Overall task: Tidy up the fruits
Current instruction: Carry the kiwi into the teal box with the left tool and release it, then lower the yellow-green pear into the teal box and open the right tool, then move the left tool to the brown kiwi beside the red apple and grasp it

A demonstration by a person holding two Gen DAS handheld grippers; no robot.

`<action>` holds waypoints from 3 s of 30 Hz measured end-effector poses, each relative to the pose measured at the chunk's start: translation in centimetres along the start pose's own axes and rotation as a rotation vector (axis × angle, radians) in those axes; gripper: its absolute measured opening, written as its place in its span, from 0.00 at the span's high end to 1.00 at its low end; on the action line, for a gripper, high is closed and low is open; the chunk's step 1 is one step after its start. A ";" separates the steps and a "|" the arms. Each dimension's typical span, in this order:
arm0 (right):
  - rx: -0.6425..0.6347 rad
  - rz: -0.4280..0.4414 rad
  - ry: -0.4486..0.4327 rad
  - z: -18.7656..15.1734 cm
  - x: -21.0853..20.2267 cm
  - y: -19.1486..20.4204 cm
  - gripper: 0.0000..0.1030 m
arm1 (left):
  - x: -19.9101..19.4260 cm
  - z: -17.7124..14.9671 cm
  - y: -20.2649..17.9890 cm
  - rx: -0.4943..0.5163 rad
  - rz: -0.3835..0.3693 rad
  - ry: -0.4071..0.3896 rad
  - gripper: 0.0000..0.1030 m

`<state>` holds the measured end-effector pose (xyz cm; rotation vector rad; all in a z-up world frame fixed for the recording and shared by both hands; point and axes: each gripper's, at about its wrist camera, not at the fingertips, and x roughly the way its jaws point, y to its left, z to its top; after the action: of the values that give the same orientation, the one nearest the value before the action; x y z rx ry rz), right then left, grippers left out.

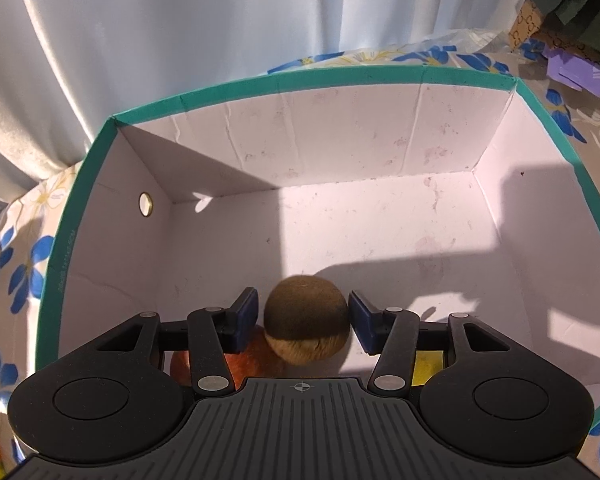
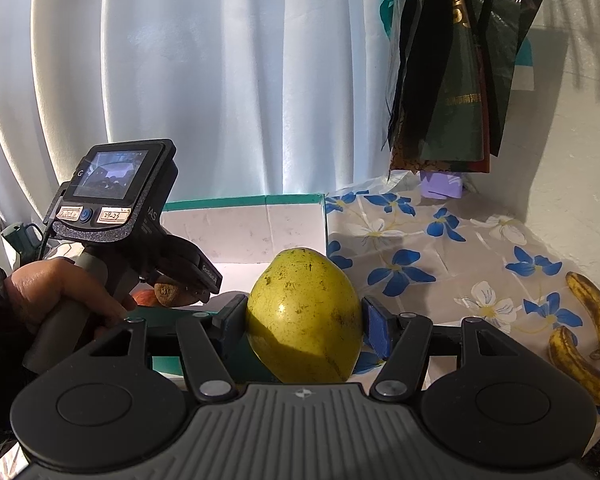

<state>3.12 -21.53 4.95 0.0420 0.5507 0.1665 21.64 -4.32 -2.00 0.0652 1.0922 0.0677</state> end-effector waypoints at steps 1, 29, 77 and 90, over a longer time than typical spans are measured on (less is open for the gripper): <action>0.000 -0.002 -0.002 0.0 -0.1 0.0 0.40 | 0.0 0.0 0.0 -0.002 -0.004 0.004 0.44; -0.058 0.019 -0.046 1.8 2.1 0.7 0.40 | -14.5 -9.4 9.6 -0.247 0.101 -0.315 0.08; -0.223 -0.027 0.182 3.0 13.1 5.1 0.29 | -11.2 -16.3 11.2 -0.211 0.076 -0.169 0.05; -0.079 0.051 -0.163 0.3 -0.7 2.3 0.00 | -8.4 -19.0 7.6 0.071 0.028 -0.257 0.03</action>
<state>2.33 -19.38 5.76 -0.0078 0.3803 0.2321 0.70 2.88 -2.65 0.1491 0.8367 0.0443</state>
